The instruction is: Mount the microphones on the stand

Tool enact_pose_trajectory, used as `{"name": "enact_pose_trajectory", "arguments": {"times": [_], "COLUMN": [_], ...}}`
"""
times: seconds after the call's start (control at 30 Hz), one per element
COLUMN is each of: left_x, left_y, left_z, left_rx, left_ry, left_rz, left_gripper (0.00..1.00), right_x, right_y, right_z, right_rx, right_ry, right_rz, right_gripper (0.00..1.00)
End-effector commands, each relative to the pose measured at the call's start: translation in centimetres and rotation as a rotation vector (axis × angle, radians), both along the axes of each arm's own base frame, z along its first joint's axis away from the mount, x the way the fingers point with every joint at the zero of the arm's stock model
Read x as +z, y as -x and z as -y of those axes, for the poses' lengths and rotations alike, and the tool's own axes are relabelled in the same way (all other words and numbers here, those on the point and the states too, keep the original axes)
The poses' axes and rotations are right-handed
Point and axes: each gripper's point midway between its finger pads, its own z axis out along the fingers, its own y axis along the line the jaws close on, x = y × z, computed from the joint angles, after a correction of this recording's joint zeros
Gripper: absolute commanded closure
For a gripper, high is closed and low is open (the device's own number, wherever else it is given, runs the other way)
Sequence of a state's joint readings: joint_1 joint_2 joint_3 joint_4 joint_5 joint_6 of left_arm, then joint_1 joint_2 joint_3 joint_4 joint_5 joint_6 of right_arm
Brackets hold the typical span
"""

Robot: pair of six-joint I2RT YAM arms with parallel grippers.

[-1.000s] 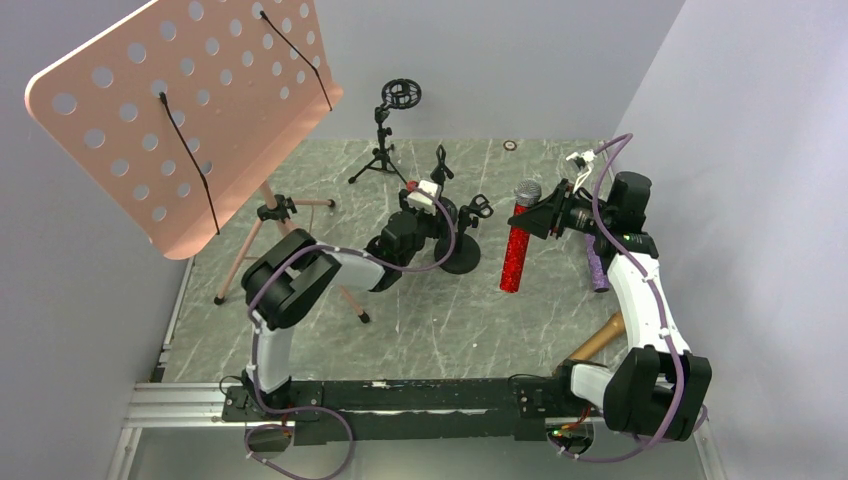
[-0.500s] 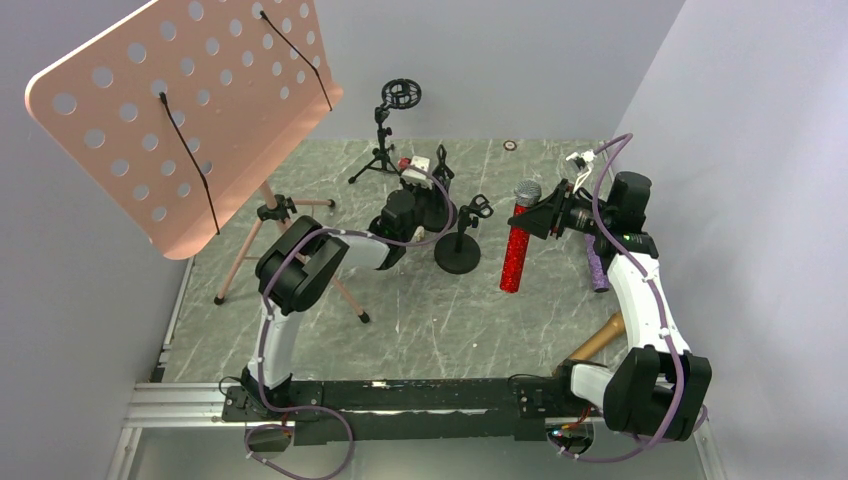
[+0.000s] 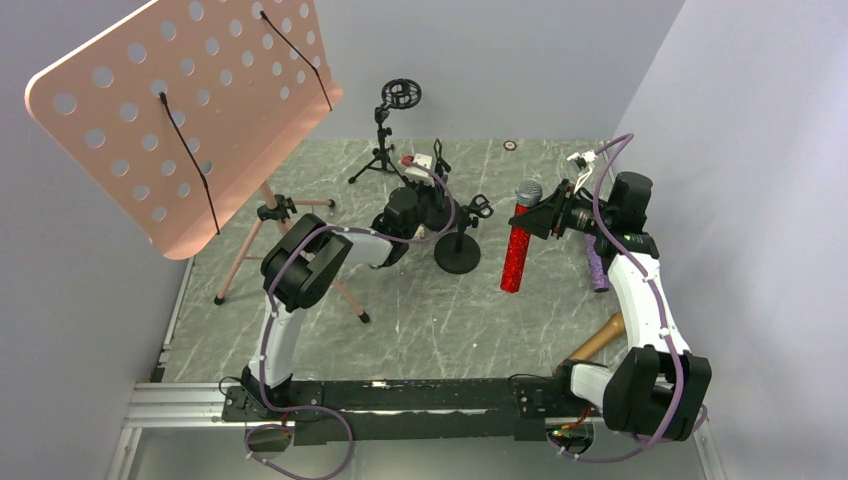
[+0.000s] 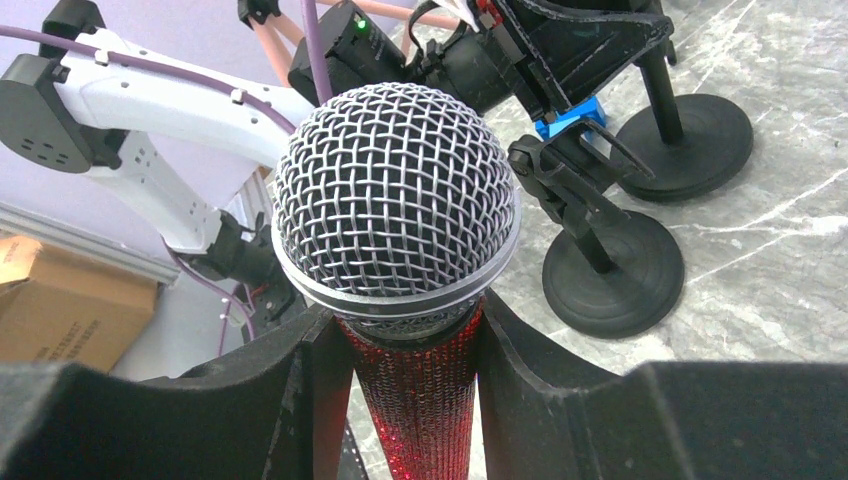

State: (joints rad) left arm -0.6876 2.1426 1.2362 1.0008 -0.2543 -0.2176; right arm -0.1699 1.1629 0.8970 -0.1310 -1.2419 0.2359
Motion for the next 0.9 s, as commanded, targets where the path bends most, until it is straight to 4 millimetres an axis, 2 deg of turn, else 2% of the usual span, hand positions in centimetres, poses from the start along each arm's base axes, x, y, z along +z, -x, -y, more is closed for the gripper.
{"name": "enact_pose_trajectory", "arguments": {"times": [0.0,0.3,0.47,0.57,0.67,0.73,0.87], "left_x": [4.8,13.7,16.5,17.3,17.0,17.2,14.1], "left_y": [0.8,2.1,3.6,5.2,7.9,11.3,18.3], "left_z": [0.2,-2.1,-3.9,-4.3,-4.2,-3.6,-3.7], "left_rx": [-0.029,-0.038,-0.008,-0.043,-0.163,-0.322,-0.581], "left_ry": [-0.009,-0.164,-0.198,-0.181,-0.154,-0.146,-0.138], "left_rz": [0.142,0.393,0.463,0.476,0.436,0.398,0.253], "left_gripper": [1.0,1.0,1.0,1.0,1.0,1.0,1.0], "right_x": [1.8,1.7,1.7,1.6,1.5,1.3,1.4], "right_y": [0.3,0.3,0.3,0.2,0.1,0.3,0.4], "right_z": [0.0,0.1,0.2,0.3,0.4,0.4,0.5], "right_rx": [0.032,0.029,0.03,0.028,0.023,0.028,0.038], "right_ry": [0.006,0.004,0.006,0.008,0.021,0.041,0.065], "right_rz": [0.076,0.074,0.076,0.075,0.085,0.096,0.121], "right_gripper": [0.91,0.91,0.91,0.91,0.91,0.91,0.91]}}
